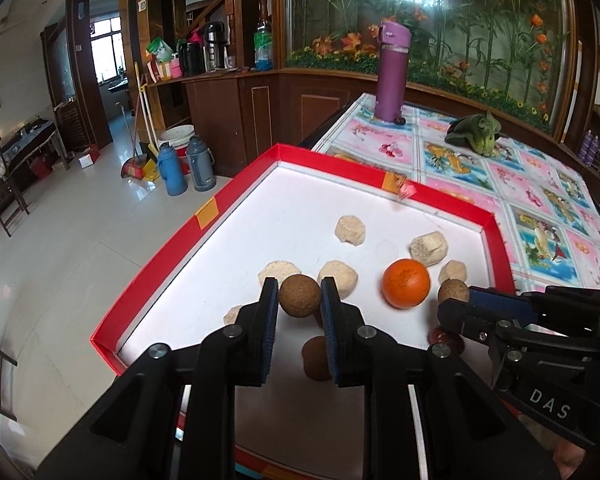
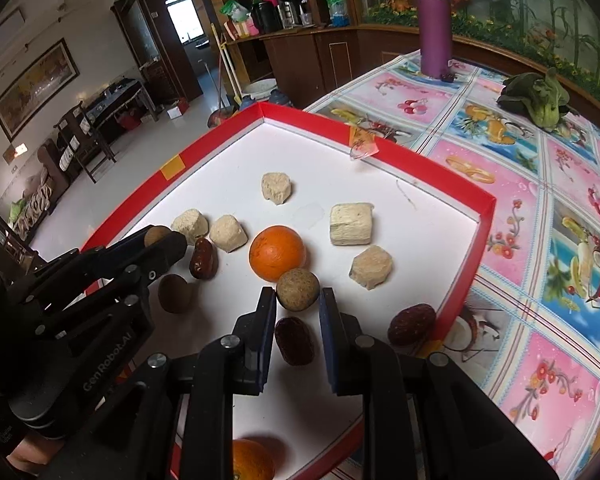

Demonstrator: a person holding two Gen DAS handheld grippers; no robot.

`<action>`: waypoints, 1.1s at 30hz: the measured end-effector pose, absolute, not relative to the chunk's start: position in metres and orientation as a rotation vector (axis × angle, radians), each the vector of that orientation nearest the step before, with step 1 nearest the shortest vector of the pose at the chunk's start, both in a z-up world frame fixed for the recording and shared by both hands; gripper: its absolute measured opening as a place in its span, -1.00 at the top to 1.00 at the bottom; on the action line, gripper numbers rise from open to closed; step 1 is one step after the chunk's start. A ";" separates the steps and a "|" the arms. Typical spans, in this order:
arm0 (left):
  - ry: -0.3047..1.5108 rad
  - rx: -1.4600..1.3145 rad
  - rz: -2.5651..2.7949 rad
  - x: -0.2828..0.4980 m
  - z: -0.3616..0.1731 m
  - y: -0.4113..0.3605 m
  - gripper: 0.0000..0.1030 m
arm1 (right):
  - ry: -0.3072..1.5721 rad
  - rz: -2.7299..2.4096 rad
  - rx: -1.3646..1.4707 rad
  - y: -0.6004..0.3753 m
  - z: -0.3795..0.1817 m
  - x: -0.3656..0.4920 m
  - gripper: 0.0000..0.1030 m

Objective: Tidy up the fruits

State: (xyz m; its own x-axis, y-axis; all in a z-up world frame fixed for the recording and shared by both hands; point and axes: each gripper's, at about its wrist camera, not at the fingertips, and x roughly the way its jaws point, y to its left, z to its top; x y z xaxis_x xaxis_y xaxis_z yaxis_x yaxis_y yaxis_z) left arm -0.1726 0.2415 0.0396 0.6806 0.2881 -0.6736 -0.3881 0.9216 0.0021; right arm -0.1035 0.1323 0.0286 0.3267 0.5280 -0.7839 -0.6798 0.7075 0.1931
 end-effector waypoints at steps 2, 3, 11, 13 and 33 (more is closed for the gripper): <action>0.744 -0.149 0.386 -0.171 0.035 0.243 0.54 | 0.955 0.795 -0.191 0.134 0.026 -0.103 0.61; 0.749 -0.150 0.386 -0.171 0.034 0.244 0.54 | 0.959 0.796 -0.193 0.135 0.025 -0.103 0.61; 0.774 -0.148 0.406 -0.168 0.027 0.245 0.54 | 0.943 0.775 -0.256 0.138 0.021 -0.109 0.56; 0.777 -0.145 0.409 -0.168 0.028 0.245 0.54 | 0.939 0.774 -0.267 0.138 0.021 -0.111 0.52; 0.681 -0.112 0.469 -0.203 0.062 0.220 -0.85 | 0.720 0.740 -0.198 0.066 0.092 -0.157 -0.25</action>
State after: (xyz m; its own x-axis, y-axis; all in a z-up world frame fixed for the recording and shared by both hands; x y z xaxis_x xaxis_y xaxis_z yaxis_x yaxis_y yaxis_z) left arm -0.2032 0.2199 0.0624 0.6776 0.3802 -0.6295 -0.4522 0.8905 0.0511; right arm -0.1566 0.0663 0.0922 0.5144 0.5461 -0.6612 -0.6761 0.7326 0.0790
